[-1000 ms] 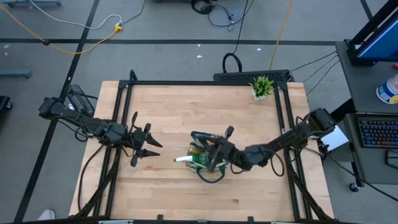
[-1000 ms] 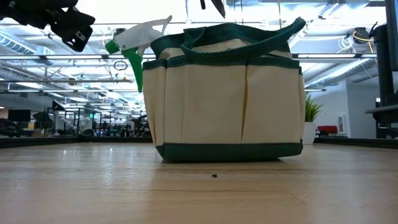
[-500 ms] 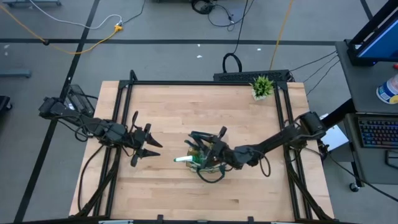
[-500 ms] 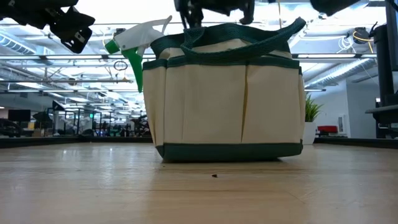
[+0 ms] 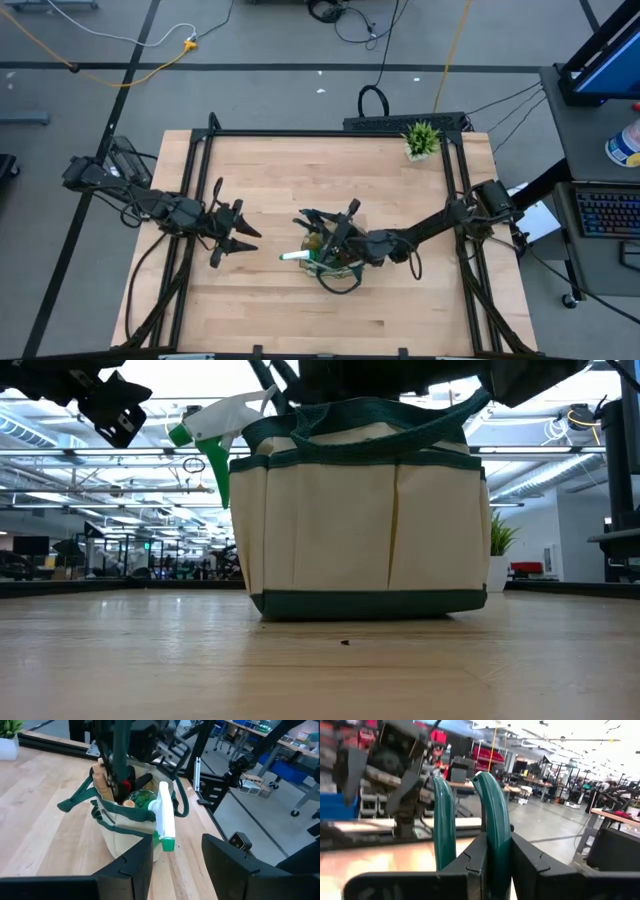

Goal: Pick & Place Garden tools in Gardening bag
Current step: Put the shear scissors into the gardening bag, then return to Home Position

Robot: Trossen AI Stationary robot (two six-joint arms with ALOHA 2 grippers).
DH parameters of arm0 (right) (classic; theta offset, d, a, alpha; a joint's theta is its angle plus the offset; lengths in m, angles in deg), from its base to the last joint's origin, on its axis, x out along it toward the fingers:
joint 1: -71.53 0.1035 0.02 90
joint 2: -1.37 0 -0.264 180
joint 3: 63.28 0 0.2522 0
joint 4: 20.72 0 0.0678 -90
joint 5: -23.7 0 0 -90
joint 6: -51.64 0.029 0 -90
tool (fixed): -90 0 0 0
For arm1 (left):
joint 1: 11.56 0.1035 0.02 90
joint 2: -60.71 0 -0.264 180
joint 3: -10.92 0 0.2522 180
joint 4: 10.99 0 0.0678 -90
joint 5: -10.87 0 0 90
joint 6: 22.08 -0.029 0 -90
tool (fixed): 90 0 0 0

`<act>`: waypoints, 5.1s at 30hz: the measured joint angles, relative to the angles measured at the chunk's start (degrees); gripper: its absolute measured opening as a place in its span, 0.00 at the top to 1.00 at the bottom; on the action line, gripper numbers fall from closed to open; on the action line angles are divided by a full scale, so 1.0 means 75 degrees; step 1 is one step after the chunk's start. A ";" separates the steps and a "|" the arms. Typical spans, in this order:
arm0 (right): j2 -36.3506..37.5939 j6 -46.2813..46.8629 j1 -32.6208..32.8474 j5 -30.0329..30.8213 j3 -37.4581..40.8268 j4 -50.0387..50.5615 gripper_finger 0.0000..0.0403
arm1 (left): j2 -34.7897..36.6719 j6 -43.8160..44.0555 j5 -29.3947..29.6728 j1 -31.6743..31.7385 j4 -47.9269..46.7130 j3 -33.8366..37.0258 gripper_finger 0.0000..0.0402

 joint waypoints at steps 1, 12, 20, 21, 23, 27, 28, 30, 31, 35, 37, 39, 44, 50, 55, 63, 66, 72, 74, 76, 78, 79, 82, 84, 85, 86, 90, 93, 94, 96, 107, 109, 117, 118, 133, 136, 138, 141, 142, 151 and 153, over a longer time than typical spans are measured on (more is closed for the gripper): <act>-0.0003 0.0057 -0.0010 -0.0001 0.0006 0.0151 0.88 | 0.0000 0.0037 -0.0002 0.0000 -0.0001 0.0000 0.56; -0.0006 0.1664 0.0060 0.0029 0.0942 0.0151 0.88 | 0.0000 0.0062 0.0009 0.0000 0.0054 0.0000 0.56; -0.0006 0.1807 0.0463 0.0034 0.1172 -0.0026 0.88 | 0.0000 0.0021 0.0174 0.0000 0.0054 0.0000 0.56; -0.0006 0.1765 0.0494 0.0023 0.1172 -0.0026 0.87 | 0.0000 0.0004 0.0214 0.0000 0.0051 0.0000 0.56; -0.0006 0.1730 0.0539 -0.0007 0.1172 -0.0029 0.85 | 0.0000 -0.0052 0.0217 0.0004 0.0051 0.0000 0.56; -0.0006 0.1777 0.0555 -0.0033 0.1172 -0.0030 0.80 | 0.0000 -0.0071 0.0216 0.0003 0.0048 0.0000 0.56; -0.0006 0.1846 0.0555 -0.0036 0.1172 -0.0030 0.79 | 0.0000 -0.0073 0.0216 0.0003 0.0048 0.0000 0.56; -0.0006 0.1996 0.0555 -0.0183 0.1172 0.0006 0.77 | 0.0000 -0.0073 0.0216 0.0003 0.0046 0.0000 0.56; -0.0006 0.2016 0.0547 -0.0359 0.1172 0.0045 0.77 | 0.0000 -0.0087 0.0216 0.0003 0.0042 0.0000 0.56; -0.0006 0.1997 0.0549 -0.0980 0.1172 0.0145 0.76 | 0.0001 -0.0222 0.0216 0.0003 0.0042 0.0000 0.56; 0.0000 0.1991 0.0549 -0.1166 0.1172 0.0140 0.76 | 0.0000 -0.0251 0.0216 0.0003 0.0042 0.0000 0.56; 0.0000 0.1996 0.0548 -0.1227 0.1172 0.0139 0.76 | 0.0000 -0.0251 0.0216 0.0003 0.0036 0.0000 0.56; 0.0080 0.1979 0.0555 -0.1230 0.1172 0.0169 0.76 | 0.0000 -0.0333 0.0216 0.0000 0.0036 0.0000 0.56; 0.0405 0.1721 0.0585 -0.1227 0.1172 0.0162 0.76 | 0.0000 -0.0394 0.0216 0.0000 0.0007 0.0000 0.56; 0.0719 0.1403 0.0599 -0.1228 0.1172 0.0234 0.76 | 0.0003 -0.0497 0.0215 0.0000 -0.0022 0.0000 0.56; 0.1220 0.1328 0.0478 -0.1307 0.1174 0.0441 0.88 | 0.0000 -0.0578 0.0216 0.0000 -0.0016 0.0000 0.56; 0.1380 0.1310 0.0332 -0.2064 0.1171 0.0433 0.97 | 0.0000 -0.0579 0.0216 0.0000 -0.0016 0.0000 0.56; 0.1642 0.1666 -0.0090 -0.3079 0.0749 0.1556 0.99 | 0.0000 -0.0587 0.0216 0.0003 -0.0010 0.0000 0.56; 0.1733 0.1731 -0.0203 -0.3492 0.0610 0.1910 1.00 | 0.0001 -0.0589 0.0216 0.0003 -0.0010 0.0000 0.56; 0.1842 0.1784 -0.0303 -0.3928 0.0531 0.2035 1.00 | 0.0000 -0.0592 0.0216 0.0003 -0.0010 0.0000 0.56; 0.1996 0.1904 -0.0397 -0.4251 0.0487 0.2038 1.00 | 0.0000 -0.0595 0.0216 0.0003 -0.0008 0.0000 0.56; 0.2105 0.1953 -0.0428 -0.4354 0.0487 0.2064 1.00 | 0.0000 -0.0595 0.0216 0.0003 -0.0010 0.0000 0.56; 0.2394 0.1997 -0.0539 -0.4617 0.0487 0.2224 1.00 | 0.0000 -0.0695 0.0219 0.0003 -0.0009 0.0000 0.56; 0.2652 0.1999 -0.0587 -0.4802 0.0487 0.2546 1.00 | 0.0000 -0.0780 0.0218 0.0003 -0.0008 0.0000 0.56; 0.2800 0.2000 -0.0600 -0.4905 0.0487 0.2715 1.00 | 0.0000 -0.0796 0.0219 0.0003 -0.0002 0.0000 0.56; 0.2938 0.2003 -0.0628 -0.5045 0.0484 0.2894 1.00 | 0.0000 -0.0796 0.0218 0.0003 0.0004 0.0000 0.56; 0.3553 0.2116 -0.0674 -0.5333 0.0484 0.3993 1.00 | 0.0000 -0.0793 0.0216 0.0003 0.0001 0.0000 0.56; 0.4058 0.2125 -0.0721 -0.5436 0.0484 0.4835 1.00 | 0.0002 -0.0793 0.0216 0.0003 0.0011 0.0000 0.56; 0.4221 0.2135 -0.0721 -0.5435 0.0484 0.5141 1.00 | 0.0000 -0.0793 0.0216 0.0003 0.0026 0.0000 0.56; 0.4546 0.2140 -0.0721 -0.5440 0.0484 0.5850 1.00 | 0.0000 -0.0793 0.0215 0.0003 0.0022 0.0000 0.56; 0.6176 0.2408 -0.0718 -0.6243 0.1019 0.7961 1.00 | 0.0104 -0.0884 -0.0066 0.0003 0.0271 0.0000 0.56; 0.6530 0.2598 -0.0721 -0.6234 0.1357 0.7963 1.00 | 0.0248 -0.0983 -0.0283 0.0000 0.0288 0.0000 0.56; 0.7952 0.3225 -0.0721 -0.6220 0.3006 0.7874 1.00 | 0.0910 -0.1053 -0.0331 0.0003 -0.0184 0.0000 0.56; 0.8109 0.3289 -0.0721 -0.6217 0.3221 0.7790 1.00 | 0.0927 -0.1053 -0.0331 0.0005 -0.0216 0.0000 0.56; 1.0259 0.4081 -0.0721 -0.6211 0.5731 0.6506 1.00 | 0.0903 -0.1381 -0.0332 0.0160 -0.0168 0.0000 0.56; 1.0510 0.4666 -0.0718 -0.6223 0.6158 0.5945 1.00 | 0.0903 -0.1505 -0.0338 0.0343 -0.0131 0.0000 0.56; 1.0638 0.4875 -0.0718 -0.6228 0.6451 0.5434 1.00 | 0.0903 -0.1581 -0.0419 0.0490 -0.0134 0.0000 0.56; 1.0739 0.4921 -0.0718 -0.6228 0.6885 0.4528 1.00 | 0.0903 -0.1642 -0.0774 0.0744 -0.0115 0.0018 0.56; 1.0752 0.4907 -0.0718 -0.6231 0.7042 0.4233 1.00 | 0.0909 -0.1653 -0.0891 0.0826 -0.0047 0.0077 0.56; 1.0760 0.4988 -0.0712 -0.6451 0.7714 0.3412 1.00 | 0.1683 -0.1336 -0.1056 0.1633 -0.0738 0.0481 0.56; 1.0768 0.5000 -0.0712 -0.6627 0.7714 0.3390 1.00 | 0.2111 -0.1343 -0.0991 0.1730 -0.1109 0.0481 0.56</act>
